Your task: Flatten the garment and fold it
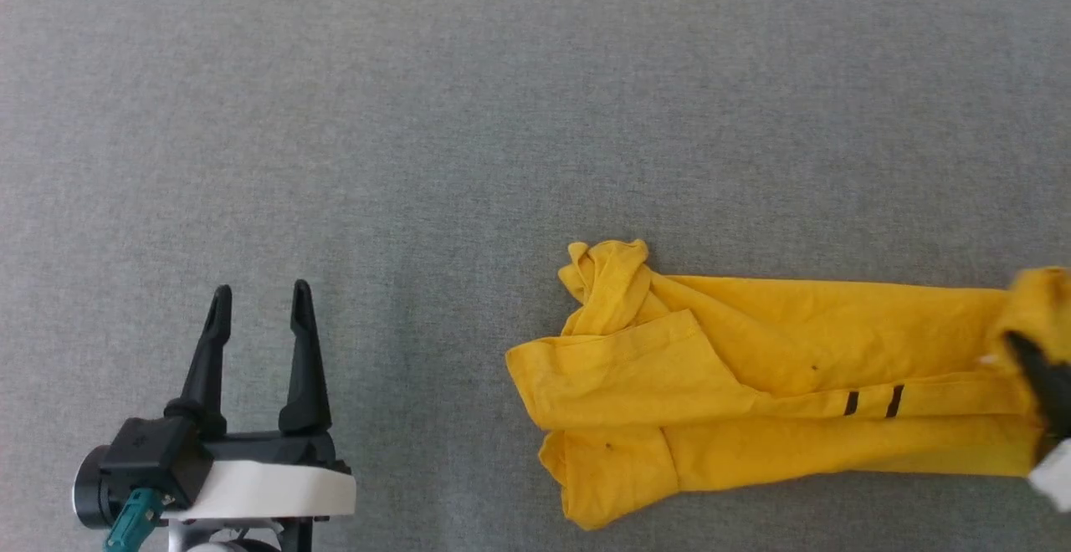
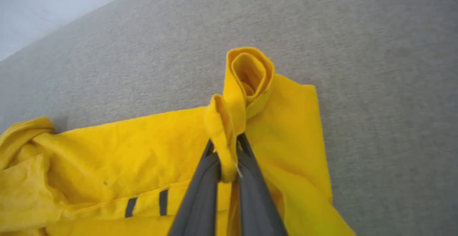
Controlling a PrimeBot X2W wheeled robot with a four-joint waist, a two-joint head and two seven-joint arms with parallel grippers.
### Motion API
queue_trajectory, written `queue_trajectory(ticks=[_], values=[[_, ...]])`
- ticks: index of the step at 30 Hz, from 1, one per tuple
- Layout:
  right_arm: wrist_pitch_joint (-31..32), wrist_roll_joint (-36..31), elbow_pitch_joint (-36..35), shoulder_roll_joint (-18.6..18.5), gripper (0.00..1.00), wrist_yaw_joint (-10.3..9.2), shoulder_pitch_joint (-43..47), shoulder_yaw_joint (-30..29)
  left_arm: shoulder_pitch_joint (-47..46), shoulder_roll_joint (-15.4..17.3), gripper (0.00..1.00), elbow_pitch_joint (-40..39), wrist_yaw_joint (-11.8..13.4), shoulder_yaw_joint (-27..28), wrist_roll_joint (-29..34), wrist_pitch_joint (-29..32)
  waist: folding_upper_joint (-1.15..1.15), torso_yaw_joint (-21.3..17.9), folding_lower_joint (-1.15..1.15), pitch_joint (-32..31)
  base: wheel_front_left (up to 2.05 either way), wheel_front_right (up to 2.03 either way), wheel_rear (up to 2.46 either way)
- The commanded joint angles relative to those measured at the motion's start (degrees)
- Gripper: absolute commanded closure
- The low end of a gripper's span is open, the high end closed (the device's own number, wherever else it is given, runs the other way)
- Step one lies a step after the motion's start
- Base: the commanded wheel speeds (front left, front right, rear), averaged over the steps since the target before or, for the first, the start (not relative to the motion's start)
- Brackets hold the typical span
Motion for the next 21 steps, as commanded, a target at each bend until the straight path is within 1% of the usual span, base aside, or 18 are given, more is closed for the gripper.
queue_trajectory(ticks=[1,5,10,15,21], values=[[0.9,0.8,-1.3,0.2,1.00,-0.05,0.5,1.1,-1.2,-0.3,0.00,0.2,-0.4,-0.1,-0.1,-0.3,0.00,-0.1,0.00,-0.1,0.00,0.00,0.00],[5.7,2.5,-7.3,0.3,1.00,-0.05,1.3,7.9,-1.6,-0.7,0.00,1.0,-1.1,-0.4,-0.4,-0.3,0.00,0.0,0.00,-0.3,0.00,0.00,0.00],[8.6,3.9,-11.6,0.9,1.00,-0.05,-0.6,16.2,-2.0,-1.3,0.00,2.0,-2.1,-0.8,-1.0,-0.3,0.00,0.7,0.00,-0.9,0.00,0.00,0.00],[10.2,3.7,-12.7,1.1,1.00,-0.05,-4.1,25.0,-2.2,-1.5,0.00,2.6,-2.9,-1.0,-1.4,-0.3,0.00,1.9,0.00,-1.3,0.00,0.00,0.00],[11.1,2.9,-11.1,2.6,1.00,-0.05,-8.6,34.2,-2.5,-1.9,0.00,3.1,-3.5,-1.4,-1.6,-0.3,0.00,3.3,0.00,-1.0,0.00,0.00,0.00]])
